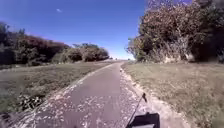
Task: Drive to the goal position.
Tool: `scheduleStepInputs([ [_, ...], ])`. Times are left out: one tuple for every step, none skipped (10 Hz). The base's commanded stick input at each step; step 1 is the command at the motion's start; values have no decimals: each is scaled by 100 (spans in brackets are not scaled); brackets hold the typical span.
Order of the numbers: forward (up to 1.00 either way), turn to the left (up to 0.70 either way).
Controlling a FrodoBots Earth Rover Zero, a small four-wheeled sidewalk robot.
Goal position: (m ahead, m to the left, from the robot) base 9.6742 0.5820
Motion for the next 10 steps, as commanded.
scheduleStepInputs([
  [100, 0],
  [100, 0],
  [100, 0],
  [100, 0],
  [100, 0],
  [100, 0],
  [100, 0],
  [100, 0],
  [100, 0],
  [100, 0],
])
